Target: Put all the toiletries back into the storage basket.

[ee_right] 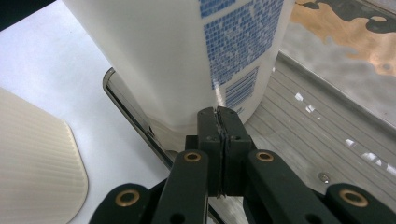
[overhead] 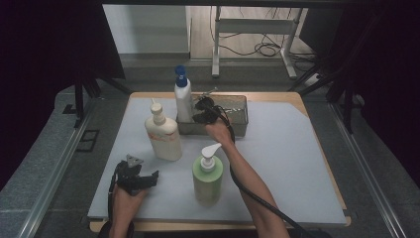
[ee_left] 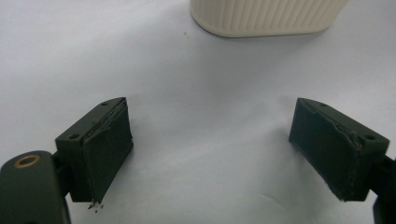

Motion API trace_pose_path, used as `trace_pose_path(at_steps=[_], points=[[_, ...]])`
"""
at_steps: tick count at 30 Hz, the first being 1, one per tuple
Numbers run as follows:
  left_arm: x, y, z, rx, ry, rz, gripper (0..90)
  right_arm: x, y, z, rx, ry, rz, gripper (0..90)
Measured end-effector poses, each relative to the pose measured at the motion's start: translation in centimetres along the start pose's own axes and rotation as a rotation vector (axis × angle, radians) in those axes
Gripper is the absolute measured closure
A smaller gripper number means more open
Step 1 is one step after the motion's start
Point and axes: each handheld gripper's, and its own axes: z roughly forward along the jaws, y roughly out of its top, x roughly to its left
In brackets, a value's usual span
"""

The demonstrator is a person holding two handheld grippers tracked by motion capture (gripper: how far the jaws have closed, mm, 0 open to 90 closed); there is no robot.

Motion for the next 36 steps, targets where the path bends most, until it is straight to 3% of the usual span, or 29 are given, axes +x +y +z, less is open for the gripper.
trace_pose_path(at_steps=[10, 20, 36], points=[[0.0, 0.0, 0.0, -0.001, -0.001, -0.001, 12.5, -0.4, -0.5, -0.5, -0.032, 0.005, 0.001, 82.9], [0.0, 0.0, 0.0, -0.001, 0.000, 0.000, 12.5, -0.8, -0.6, -3.6, -0.093, -0.008, -0.031, 74.5], [0.0, 0.0, 0.0, -0.003, -0.001, -0.001, 12.4, -0.1, -2.7, -7.6, -0.132, -0.016, -0.080, 41.4]])
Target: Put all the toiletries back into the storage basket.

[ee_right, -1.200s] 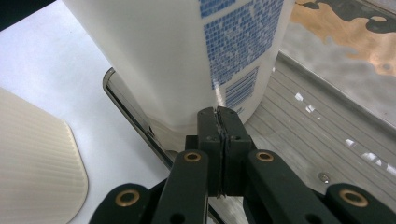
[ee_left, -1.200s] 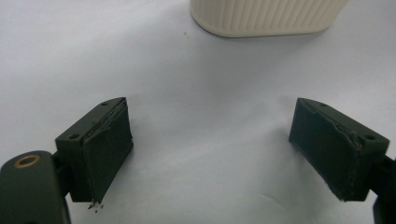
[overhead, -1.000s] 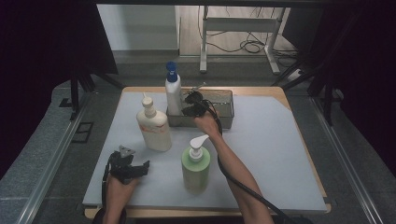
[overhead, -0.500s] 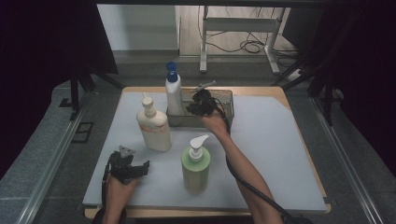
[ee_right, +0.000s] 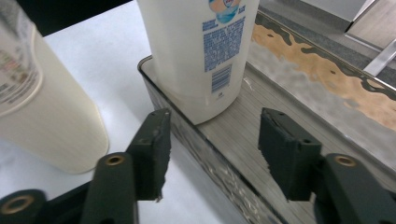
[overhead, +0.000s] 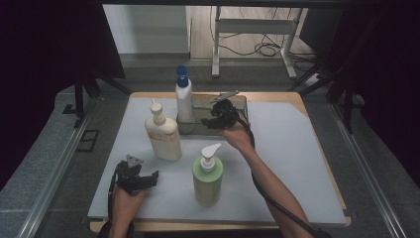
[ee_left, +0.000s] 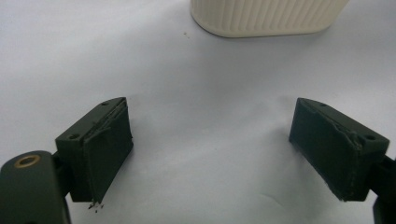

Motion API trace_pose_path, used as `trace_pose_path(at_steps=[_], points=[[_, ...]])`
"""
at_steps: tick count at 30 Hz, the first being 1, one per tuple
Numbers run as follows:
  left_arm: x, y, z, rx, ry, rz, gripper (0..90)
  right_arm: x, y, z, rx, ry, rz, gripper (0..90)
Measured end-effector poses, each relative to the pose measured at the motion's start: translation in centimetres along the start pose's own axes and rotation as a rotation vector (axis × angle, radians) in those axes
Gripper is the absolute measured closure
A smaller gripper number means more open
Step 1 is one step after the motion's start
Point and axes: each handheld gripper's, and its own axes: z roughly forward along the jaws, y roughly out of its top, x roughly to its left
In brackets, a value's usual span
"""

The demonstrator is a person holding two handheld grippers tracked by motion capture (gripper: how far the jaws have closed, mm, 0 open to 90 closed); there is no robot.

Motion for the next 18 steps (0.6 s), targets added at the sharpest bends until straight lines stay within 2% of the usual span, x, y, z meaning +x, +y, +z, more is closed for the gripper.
trace_pose_path(at_steps=[9, 18], points=[[0.0, 0.0, 0.0, 0.001, 0.001, 0.001, 12.5, 0.5, -1.8, -1.9, 0.007, -0.002, -0.032, 26.5], [0.0, 0.0, 0.0, 0.001, 0.000, 0.000, 12.5, 0.4, -4.0, -3.8, 0.018, 0.005, -0.031, 15.8]])
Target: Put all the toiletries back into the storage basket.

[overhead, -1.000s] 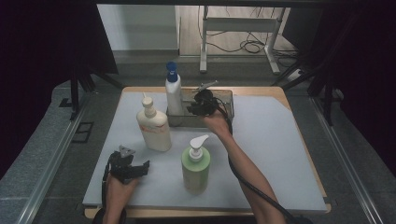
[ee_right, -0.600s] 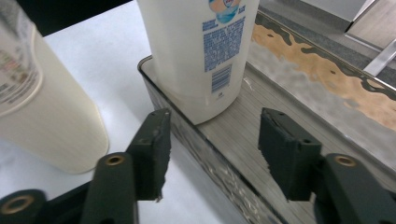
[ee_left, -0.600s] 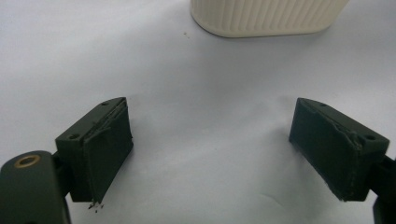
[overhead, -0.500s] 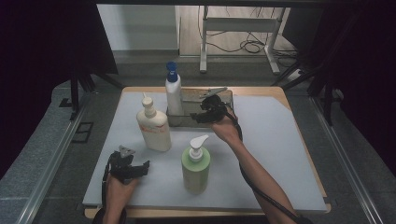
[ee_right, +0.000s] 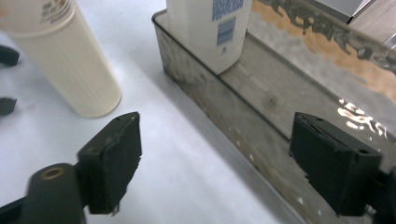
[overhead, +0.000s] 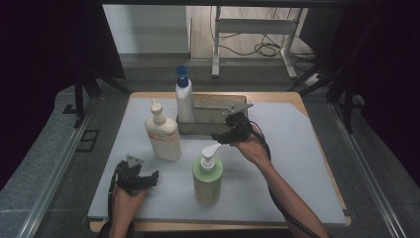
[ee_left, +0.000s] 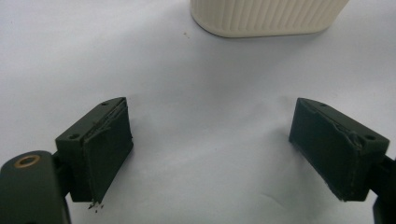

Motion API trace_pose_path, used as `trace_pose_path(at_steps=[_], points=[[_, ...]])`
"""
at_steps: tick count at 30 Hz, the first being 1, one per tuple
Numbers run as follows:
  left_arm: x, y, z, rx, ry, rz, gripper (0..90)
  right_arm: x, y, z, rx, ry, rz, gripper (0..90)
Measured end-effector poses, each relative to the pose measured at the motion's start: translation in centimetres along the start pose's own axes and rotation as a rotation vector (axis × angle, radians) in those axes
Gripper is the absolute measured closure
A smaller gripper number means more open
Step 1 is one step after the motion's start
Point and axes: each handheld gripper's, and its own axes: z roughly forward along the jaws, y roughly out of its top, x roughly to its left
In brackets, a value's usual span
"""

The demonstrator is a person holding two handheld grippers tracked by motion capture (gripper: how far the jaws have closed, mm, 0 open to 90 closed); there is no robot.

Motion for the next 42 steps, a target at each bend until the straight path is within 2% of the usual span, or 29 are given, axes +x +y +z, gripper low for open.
trace_pose_path(at_steps=[6, 10, 14, 21, 28, 34, 38, 42], points=[[0.0, 0.0, 0.0, 0.000, 0.000, 0.000, 12.5, 0.3, -1.7, -1.4, 0.000, 0.023, -0.013, 12.9], [0.0, 0.0, 0.0, 0.000, 0.000, -0.001, 12.5, 0.5, -2.9, -2.3, 0.005, 0.050, -0.017, 7.5], [0.0, 0.0, 0.0, 0.000, 0.000, 0.000, 12.5, 0.8, -4.3, -3.0, 0.027, 0.043, -0.030, 2.8], [0.0, 0.0, 0.0, 0.000, 0.001, 0.000, 12.5, 1.2, -6.6, -4.4, 0.045, 0.054, -0.025, 1.6], [0.0, 0.0, 0.0, 0.000, 0.001, 0.000, 12.5, 1.7, -8.8, -5.3, 0.032, 0.088, -0.023, 0.4], [0.0, 0.0, 0.0, -0.001, 0.001, -0.001, 12.5, 2.6, -10.2, -5.9, 0.010, 0.097, -0.039, 0.0], [0.0, 0.0, 0.0, -0.001, 0.001, -0.001, 12.5, 3.5, -10.6, -6.3, -0.005, 0.115, -0.054, 0.0], [0.0, 0.0, 0.0, -0.001, 0.001, -0.001, 12.5, 4.4, -11.0, -6.5, 0.003, 0.147, -0.062, 0.0]])
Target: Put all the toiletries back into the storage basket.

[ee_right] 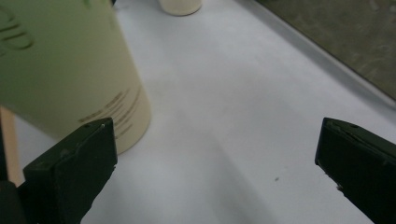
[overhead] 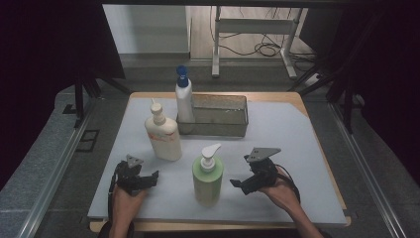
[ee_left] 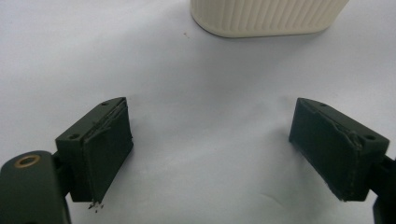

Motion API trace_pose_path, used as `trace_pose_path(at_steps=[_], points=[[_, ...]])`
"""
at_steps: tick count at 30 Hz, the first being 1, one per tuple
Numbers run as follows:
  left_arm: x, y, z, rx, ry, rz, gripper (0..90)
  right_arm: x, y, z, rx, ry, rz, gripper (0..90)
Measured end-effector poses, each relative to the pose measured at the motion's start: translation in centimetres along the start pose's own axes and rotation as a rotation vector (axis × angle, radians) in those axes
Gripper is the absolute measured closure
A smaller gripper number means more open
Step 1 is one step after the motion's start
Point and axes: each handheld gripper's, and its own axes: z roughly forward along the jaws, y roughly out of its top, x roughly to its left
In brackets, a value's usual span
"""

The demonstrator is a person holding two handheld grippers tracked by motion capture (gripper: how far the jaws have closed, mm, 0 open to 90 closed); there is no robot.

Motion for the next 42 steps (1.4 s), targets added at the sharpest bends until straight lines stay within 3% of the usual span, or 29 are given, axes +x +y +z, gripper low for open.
trace_pose_path(at_steps=[17, 42], points=[[0.0, 0.0, 0.0, 0.000, 0.000, 0.001, 12.5, 4.0, 0.5, 0.1, -0.004, 0.098, -0.060, 0.0], [0.0, 0.0, 0.0, -0.001, 0.000, -0.001, 12.5, 6.1, 3.8, 1.2, -0.037, 0.137, -0.088, 0.0]])
